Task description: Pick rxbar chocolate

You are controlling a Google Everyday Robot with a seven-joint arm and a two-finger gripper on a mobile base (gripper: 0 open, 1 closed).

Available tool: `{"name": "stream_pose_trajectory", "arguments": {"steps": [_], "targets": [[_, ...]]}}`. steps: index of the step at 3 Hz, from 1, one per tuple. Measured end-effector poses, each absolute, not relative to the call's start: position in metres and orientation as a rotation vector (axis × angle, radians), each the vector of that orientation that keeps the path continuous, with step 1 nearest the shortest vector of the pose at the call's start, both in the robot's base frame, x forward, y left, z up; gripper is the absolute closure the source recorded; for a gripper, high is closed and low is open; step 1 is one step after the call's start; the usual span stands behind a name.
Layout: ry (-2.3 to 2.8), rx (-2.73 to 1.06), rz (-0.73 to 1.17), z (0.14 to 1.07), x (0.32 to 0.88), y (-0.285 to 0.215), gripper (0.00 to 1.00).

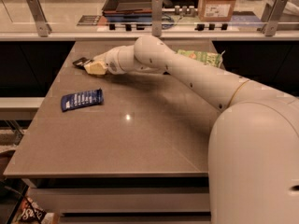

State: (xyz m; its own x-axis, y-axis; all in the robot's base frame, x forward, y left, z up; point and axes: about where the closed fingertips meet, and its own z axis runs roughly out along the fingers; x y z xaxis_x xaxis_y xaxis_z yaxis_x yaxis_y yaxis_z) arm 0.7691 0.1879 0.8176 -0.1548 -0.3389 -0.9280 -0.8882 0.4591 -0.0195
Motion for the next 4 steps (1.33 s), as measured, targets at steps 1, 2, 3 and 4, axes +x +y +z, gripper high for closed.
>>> {"name": "stream_pose_trajectory", "arguments": {"steps": [1,2,3,4], "targets": [[1.717,-1.061,0.693,0.8177,0.7691,0.1879,1.00],[1.717,-1.061,0.693,0.8176,0.7690,0.1880,1.00],[1.707,-1.069,0.704,0.8180,0.7700,0.1903,1.00],[1.707,-1.069,0.704,0.8190,0.7700,0.1904,1.00]]}}
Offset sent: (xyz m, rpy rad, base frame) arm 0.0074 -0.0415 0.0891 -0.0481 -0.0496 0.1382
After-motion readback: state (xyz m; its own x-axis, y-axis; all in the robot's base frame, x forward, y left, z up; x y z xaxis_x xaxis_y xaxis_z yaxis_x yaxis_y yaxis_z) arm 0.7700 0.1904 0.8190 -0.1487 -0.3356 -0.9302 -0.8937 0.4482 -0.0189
